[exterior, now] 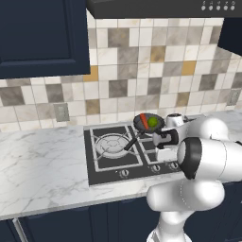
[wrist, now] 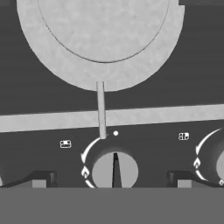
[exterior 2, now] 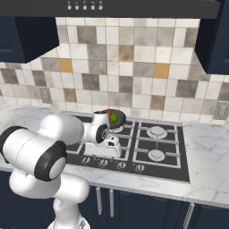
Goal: Put the lime and carrot in the pan. Then turn on the rear center burner and set the heat to medium.
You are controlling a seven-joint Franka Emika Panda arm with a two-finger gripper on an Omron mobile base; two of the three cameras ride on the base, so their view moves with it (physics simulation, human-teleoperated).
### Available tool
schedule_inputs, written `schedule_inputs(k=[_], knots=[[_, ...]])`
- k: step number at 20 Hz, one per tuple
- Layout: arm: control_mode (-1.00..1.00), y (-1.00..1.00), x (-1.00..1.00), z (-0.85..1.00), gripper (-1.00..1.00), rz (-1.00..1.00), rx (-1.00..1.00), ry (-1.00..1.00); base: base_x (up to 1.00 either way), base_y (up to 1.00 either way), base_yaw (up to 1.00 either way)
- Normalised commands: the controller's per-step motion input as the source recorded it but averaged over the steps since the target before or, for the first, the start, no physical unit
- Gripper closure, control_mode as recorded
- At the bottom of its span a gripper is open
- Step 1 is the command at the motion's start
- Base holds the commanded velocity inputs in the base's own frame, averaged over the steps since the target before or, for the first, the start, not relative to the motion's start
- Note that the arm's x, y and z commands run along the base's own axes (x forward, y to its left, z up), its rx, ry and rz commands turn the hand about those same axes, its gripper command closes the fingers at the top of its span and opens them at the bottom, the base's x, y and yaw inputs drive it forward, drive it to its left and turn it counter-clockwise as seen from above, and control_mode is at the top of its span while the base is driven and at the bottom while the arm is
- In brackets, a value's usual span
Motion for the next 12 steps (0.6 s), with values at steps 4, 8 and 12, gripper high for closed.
schedule_inputs(k=[4,8,12], knots=[[-1.00,-0.01,0.00,-0.10,-1.00,0.00,0.00,0.00,0.00,0.00,0.00],[-1.00,0.00,0.00,-0.13,-1.00,0.00,0.00,0.00,0.00,0.00,0.00],[-1.00,0.00,0.00,-0.15,-1.00,0.00,0.00,0.00,0.00,0.00,0.00]])
